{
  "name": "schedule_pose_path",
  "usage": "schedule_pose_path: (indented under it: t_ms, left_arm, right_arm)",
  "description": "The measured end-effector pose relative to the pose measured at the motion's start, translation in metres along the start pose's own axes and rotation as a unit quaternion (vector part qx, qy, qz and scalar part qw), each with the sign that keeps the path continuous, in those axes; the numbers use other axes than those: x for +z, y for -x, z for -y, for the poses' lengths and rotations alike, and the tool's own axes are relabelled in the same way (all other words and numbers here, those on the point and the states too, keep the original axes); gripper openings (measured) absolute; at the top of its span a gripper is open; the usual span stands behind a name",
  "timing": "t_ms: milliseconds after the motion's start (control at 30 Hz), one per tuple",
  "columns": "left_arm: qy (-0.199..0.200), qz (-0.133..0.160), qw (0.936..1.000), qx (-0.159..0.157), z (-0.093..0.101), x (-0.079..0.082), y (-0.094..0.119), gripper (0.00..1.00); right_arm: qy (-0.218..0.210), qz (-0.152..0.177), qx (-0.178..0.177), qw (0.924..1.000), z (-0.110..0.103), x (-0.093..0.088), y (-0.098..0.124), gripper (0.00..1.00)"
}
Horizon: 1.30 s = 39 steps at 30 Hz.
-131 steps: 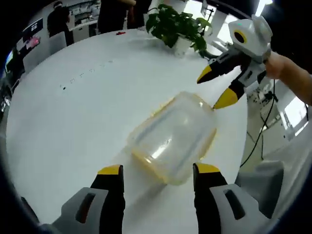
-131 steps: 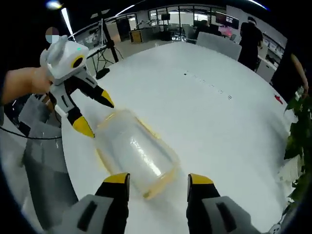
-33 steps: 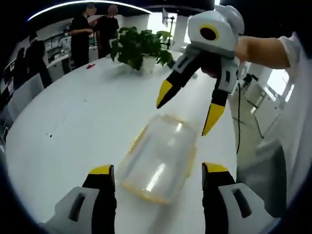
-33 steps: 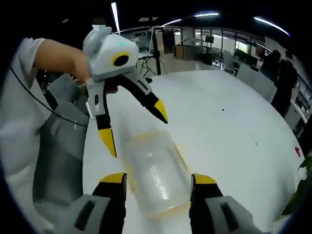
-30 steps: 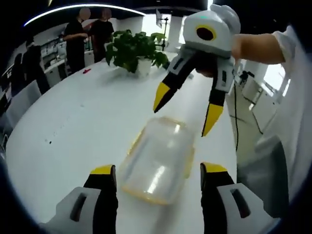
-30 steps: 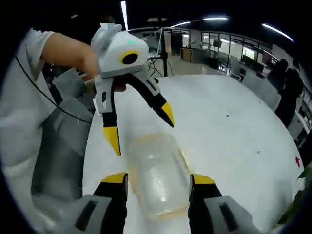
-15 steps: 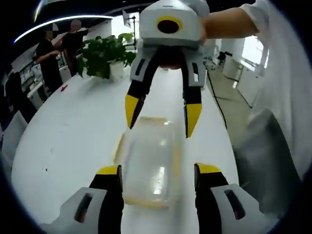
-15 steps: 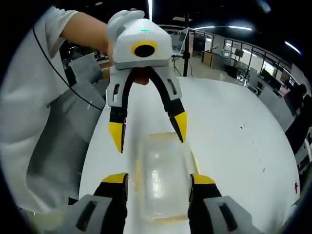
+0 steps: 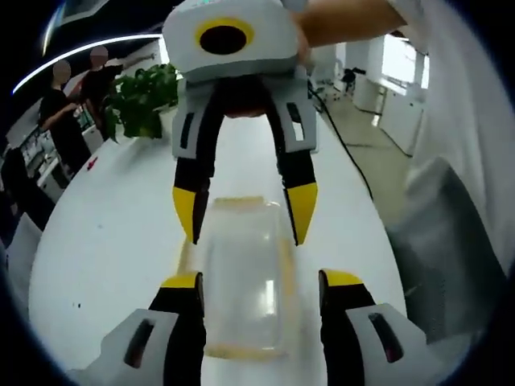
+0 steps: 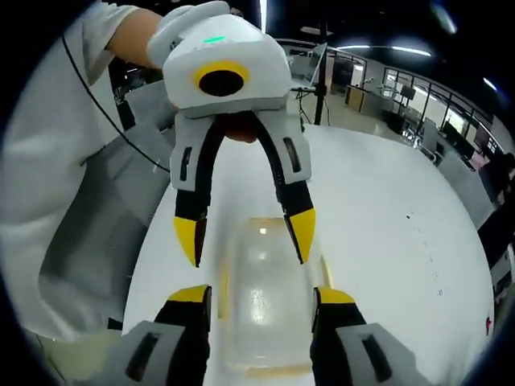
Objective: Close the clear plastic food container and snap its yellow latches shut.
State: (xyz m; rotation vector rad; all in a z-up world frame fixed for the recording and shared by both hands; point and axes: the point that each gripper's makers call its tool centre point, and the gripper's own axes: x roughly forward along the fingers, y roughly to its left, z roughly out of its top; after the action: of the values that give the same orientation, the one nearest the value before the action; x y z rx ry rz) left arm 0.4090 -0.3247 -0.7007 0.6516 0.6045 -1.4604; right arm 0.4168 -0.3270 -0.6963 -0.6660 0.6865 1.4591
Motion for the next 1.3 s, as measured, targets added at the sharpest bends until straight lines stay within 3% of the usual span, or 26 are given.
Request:
schedule_pose_path:
  t_ms: [367, 633, 867, 933, 1000, 1067, 1133, 1300]
  left_arm:
    - [-0.001, -0.011, 0.9999, -0.008, 0.003, -0.004, -0.013, 0.54]
    - [0.002, -0.008, 0.9999, -0.008, 0.003, -0.004, -0.014, 0.55]
    - [-0.003, -0.011, 0.9999, -0.002, 0.002, -0.006, -0.013, 0.55]
    - [-0.001, -0.010, 0.9999, -0.004, 0.003, -0.007, -0.013, 0.54]
    - [-0.005, -0.014, 0.9999, -0.002, 0.003, -0.008, -0.013, 0.54]
    - [-0.008, -0.016, 0.9998, -0.005, 0.005, -0.008, -0.014, 0.54]
    - [-0.007, -0.015, 0.9999, -0.003, 0.005, -0.007, -0.015, 0.54]
    - [-0.012, -0.020, 0.9997, -0.001, 0.005, -0.008, -0.020, 0.55]
  right_arm:
    - [0.005, -0.011, 0.006, 0.9999, 0.010, -0.005, -0.017, 0.47]
    - [0.005, -0.033, -0.006, 0.9994, 0.025, -0.011, -0.019, 0.63]
    - [-0.007, -0.040, 0.020, 0.9990, 0.027, -0.009, -0.022, 0.63]
    - [-0.037, -0.040, 0.057, 0.9968, 0.017, -0.010, -0.024, 0.65]
    - [-0.030, -0.047, 0.056, 0.9969, 0.022, -0.013, -0.026, 0.65]
    - [-0.052, -0.065, 0.073, 0.9939, 0.017, -0.018, -0.027, 0.68]
    - [-0.019, -0.075, 0.060, 0.9952, 0.024, -0.022, -0.028, 0.63]
    - [-0.019, -0.075, 0.065, 0.9949, 0.023, -0.020, -0.027, 0.62]
